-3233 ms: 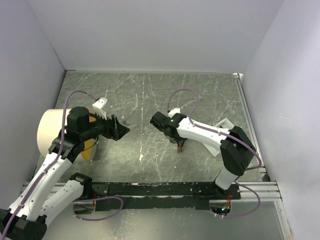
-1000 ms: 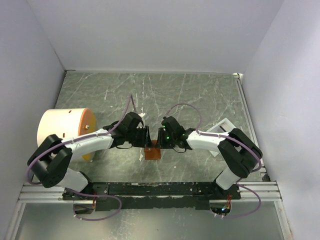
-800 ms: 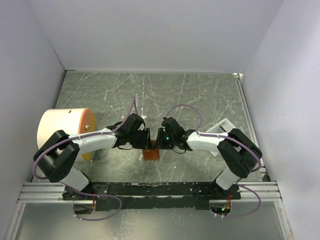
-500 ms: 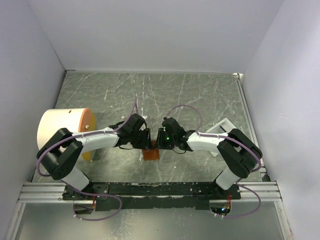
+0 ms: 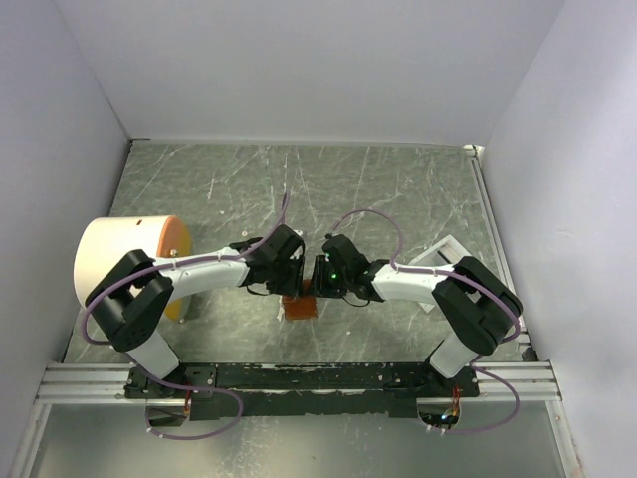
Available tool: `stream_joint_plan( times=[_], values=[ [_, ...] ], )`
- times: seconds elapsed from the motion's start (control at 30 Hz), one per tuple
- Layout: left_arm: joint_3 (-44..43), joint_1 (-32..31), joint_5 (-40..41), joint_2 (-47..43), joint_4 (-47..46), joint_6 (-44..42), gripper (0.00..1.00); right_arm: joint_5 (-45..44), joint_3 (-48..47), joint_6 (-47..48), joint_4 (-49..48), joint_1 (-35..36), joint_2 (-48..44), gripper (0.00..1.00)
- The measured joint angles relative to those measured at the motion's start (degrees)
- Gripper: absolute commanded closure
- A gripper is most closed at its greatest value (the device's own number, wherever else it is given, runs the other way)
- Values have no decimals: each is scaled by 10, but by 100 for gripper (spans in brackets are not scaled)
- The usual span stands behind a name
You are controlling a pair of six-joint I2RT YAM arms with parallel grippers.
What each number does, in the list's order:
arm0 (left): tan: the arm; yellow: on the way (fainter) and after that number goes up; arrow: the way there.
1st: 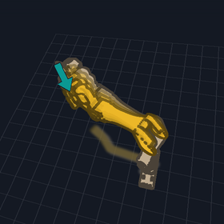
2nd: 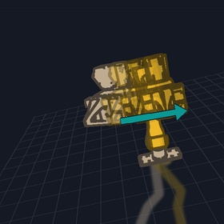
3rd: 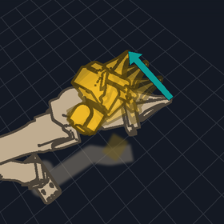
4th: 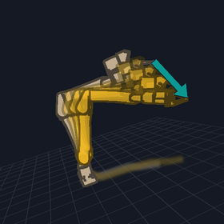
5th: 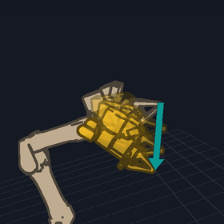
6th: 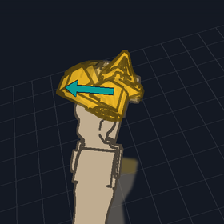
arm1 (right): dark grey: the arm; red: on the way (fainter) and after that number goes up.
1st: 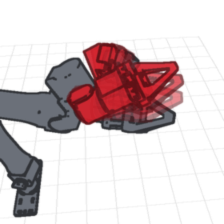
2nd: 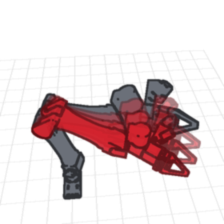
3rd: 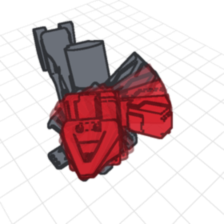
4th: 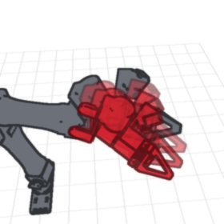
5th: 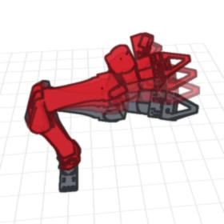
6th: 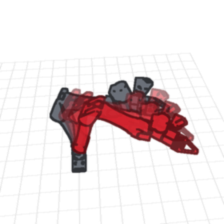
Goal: Put the credit cards into the card holder
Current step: Open the card holder at the center of the board.
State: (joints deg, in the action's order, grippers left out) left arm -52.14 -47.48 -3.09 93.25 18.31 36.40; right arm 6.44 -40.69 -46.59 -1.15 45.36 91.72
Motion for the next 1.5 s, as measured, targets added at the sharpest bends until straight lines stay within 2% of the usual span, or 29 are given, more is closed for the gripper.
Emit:
stream_joint_plan(
  times=[0.2, 0.37, 0.5, 0.73, 0.83, 0.9, 1.03, 1.13, 1.4, 1.5],
  values=[
    [-16, -9, 18, 1, 44, -14, 51, 0, 2, 0, -6, 1, 0, 71],
    [-22, -14, 26, 1, 66, -22, 53, 0, 3, -2, -8, 1, 0, 71],
    [-24, -16, 34, 6, 70, -25, 62, 0, 5, -4, -12, 1, 0, 71],
    [-24, -19, 40, 4, 69, -24, 90, -2, 10, -7, -17, 2, -2, 71],
    [-21, -19, 45, -1, 71, -23, 93, -2, 11, -8, -19, 2, -3, 71],
    [-16, -19, 49, -5, 71, -23, 90, -2, 13, -8, -22, 2, -3, 71],
    [-9, -20, 53, -19, 70, -23, 71, -2, 15, -9, -24, 2, -4, 71],
    [-9, -20, 53, -21, 69, -23, 62, -2, 15, -10, -24, 2, -4, 71],
    [-42, -28, 68, 3, 77, -23, 52, -2, 17, -12, -27, 2, -4, 71],
    [-42, -29, 69, 12, 78, -23, 53, -2, 20, -13, -33, 2, -6, 71]
  ],
)
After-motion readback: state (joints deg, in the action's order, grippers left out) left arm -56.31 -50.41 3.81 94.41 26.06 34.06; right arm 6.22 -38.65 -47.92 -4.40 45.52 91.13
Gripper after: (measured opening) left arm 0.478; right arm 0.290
